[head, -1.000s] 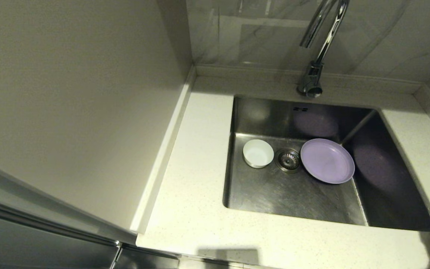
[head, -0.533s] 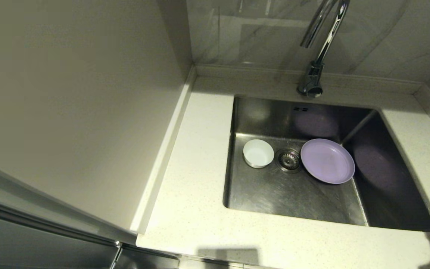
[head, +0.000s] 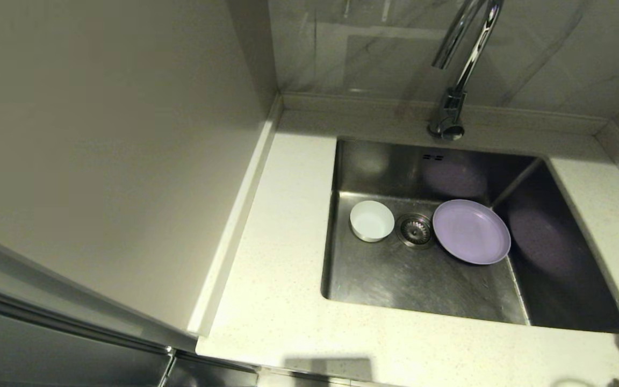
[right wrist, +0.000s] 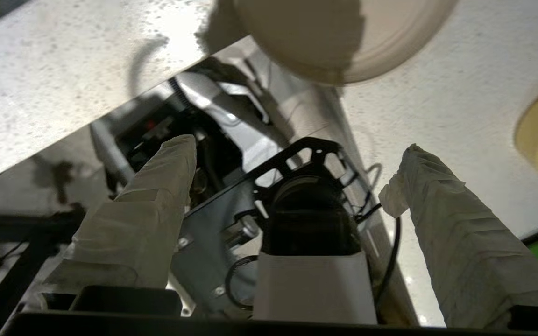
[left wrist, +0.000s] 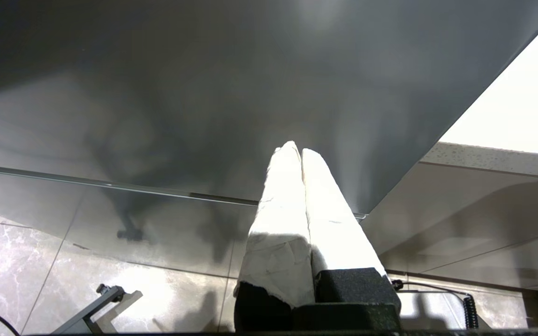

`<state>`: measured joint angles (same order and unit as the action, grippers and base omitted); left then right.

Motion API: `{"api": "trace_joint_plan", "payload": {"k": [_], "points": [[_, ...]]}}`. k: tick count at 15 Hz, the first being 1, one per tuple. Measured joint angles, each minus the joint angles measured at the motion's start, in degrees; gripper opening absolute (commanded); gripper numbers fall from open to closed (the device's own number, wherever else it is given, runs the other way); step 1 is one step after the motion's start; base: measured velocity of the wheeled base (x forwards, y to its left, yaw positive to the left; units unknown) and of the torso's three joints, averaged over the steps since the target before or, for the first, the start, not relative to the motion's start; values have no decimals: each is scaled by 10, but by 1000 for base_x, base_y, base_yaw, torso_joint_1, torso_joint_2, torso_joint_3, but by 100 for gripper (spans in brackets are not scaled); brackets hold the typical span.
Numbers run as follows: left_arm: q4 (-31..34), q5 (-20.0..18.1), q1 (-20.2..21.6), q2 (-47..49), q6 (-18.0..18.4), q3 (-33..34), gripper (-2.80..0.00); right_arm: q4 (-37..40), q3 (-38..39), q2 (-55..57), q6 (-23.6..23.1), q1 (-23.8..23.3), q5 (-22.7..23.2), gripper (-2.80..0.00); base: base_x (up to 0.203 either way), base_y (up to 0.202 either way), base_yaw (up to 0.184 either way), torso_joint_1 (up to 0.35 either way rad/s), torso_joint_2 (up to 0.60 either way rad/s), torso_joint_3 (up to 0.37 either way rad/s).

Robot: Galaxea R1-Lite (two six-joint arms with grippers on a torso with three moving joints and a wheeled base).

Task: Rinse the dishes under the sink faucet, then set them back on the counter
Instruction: Put a plate into the sink

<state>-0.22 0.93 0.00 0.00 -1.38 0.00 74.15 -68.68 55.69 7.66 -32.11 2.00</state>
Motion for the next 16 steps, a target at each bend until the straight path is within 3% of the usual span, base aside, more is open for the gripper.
{"api": "trace_joint_plan", "payload": {"k": [5, 8, 12, 16], "points": [[0, 0, 0, 0, 0, 0, -280, -57, 31, 36, -2, 33, -6, 0, 0, 0, 0, 0, 0, 0], [0, 0, 0, 0, 0, 0, -280, -175, 95, 57, 11, 63, -71, 0, 0, 0, 0, 0, 0, 0], [0, 0, 0, 0, 0, 0, -280, -354, 194, 87, 78, 132, -151, 0, 0, 0, 0, 0, 0, 0], [0, 0, 0, 0, 0, 0, -280, -374, 217, 112, 165, 195, -160, 0, 0, 0, 0, 0, 0, 0]]}}
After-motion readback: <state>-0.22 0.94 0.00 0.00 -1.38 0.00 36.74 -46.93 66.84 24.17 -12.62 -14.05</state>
